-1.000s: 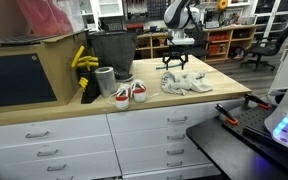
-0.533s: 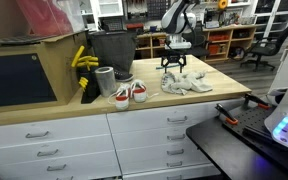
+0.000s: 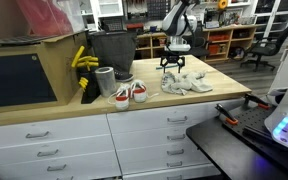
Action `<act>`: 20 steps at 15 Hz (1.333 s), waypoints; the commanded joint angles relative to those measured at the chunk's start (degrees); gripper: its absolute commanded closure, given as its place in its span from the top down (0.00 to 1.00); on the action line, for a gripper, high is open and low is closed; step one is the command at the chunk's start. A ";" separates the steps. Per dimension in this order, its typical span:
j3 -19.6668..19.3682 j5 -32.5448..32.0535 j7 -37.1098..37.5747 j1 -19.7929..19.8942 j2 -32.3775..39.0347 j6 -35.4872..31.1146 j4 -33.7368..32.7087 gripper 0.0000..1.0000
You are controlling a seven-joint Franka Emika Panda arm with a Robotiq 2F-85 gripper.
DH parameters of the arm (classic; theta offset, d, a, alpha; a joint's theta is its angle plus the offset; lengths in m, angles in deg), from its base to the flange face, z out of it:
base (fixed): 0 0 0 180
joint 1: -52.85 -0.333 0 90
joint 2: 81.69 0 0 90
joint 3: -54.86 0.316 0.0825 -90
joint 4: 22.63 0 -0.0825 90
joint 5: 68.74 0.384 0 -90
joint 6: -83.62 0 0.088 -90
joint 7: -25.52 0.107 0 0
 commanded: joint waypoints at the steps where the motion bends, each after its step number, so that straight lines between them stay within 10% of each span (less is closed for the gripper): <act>1: -1.20 0.04 1.04 -0.99 1.21 -6.15 1.46 1.00; 7: -3.12 -0.04 1.34 -2.21 6.41 -17.22 1.50 1.00; 8: -3.58 -0.11 1.55 -2.70 7.40 -18.71 1.29 0.75; 20: -6.29 -0.73 4.54 -8.02 8.53 -17.81 -1.83 0.00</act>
